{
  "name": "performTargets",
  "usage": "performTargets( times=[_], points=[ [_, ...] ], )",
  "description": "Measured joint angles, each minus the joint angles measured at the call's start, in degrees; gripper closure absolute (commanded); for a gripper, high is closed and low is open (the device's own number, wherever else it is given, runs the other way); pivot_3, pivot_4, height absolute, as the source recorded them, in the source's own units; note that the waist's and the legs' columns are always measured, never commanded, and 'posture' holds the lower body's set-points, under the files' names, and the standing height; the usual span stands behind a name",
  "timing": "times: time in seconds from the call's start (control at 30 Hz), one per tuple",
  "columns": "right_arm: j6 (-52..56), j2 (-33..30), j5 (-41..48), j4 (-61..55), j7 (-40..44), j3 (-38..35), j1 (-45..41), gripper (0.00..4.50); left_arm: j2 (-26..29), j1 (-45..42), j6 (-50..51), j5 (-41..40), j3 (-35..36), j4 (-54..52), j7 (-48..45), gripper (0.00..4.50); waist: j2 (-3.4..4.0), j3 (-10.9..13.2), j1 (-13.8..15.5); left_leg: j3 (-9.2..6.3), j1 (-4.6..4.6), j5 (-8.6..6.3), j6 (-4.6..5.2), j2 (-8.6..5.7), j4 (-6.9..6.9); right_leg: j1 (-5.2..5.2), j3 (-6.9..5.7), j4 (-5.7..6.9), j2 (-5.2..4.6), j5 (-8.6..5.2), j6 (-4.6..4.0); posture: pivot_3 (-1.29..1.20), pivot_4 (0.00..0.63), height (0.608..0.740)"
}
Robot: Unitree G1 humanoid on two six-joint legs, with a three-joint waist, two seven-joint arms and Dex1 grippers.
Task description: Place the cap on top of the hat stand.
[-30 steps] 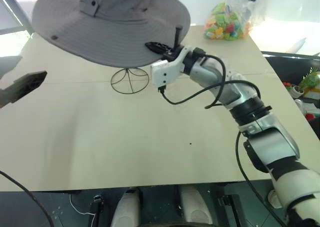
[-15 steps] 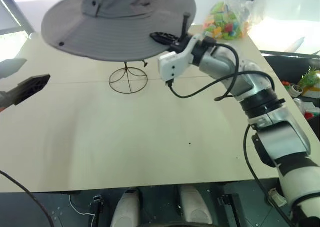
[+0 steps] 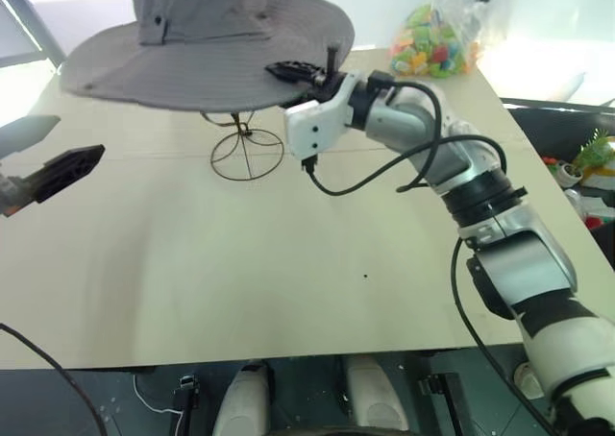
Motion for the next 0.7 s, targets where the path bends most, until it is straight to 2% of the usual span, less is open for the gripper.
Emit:
performTargets(
  times=[0.07, 0.4, 0.53, 0.7],
  points=[
    [0.02, -0.04, -0.67, 0.00, -0.27, 0.01, 0.39, 0.03, 0.00, -0.31, -0.17, 0.00, -0.37, 0.03, 0.18, 0.00, 0.00, 0.00, 0.03, 0.00, 0.00, 0.00, 0.00, 0.00, 0.00, 0.00, 0.00, 0.00, 0.00, 0.00, 0.00, 0.00, 0.150, 0.740],
    [0.09, -3.68, -2.84, -2.96, -1.60, -0.48, 4.46, 0.03, 0.01, -1.18, -1.05, 0.35, -1.17, 1.22, -0.21, 0.00, 0.00, 0.00, 0.09, 0.00, -0.01, 0.00, 0.00, 0.00, 0.00, 0.00, 0.00, 0.00, 0.00, 0.00, 0.00, 0.00, 0.150, 0.740],
    [-1.09, -8.19, -0.50, -9.58, -1.48, -4.25, 7.91, 0.03, 0.02, -0.97, -1.20, 0.84, -1.64, 1.55, -0.71, 0.00, 0.00, 0.00, 0.15, 0.01, -0.02, 0.00, 0.00, 0.00, 0.00, 0.01, 0.00, -0.02, -0.01, 0.00, 0.00, 0.00, 0.150, 0.740],
    [-1.73, -9.49, 1.15, -13.04, -1.44, -6.98, 8.71, 0.03, 0.02, -1.80, -1.92, 1.34, -2.91, 3.00, -1.01, 0.00, 0.00, 0.00, 0.01, 0.00, 0.01, 0.00, 0.00, 0.01, 0.02, 0.02, 0.00, 0.01, 0.01, 0.00, 0.00, 0.00, 0.150, 0.740]
  ],
)
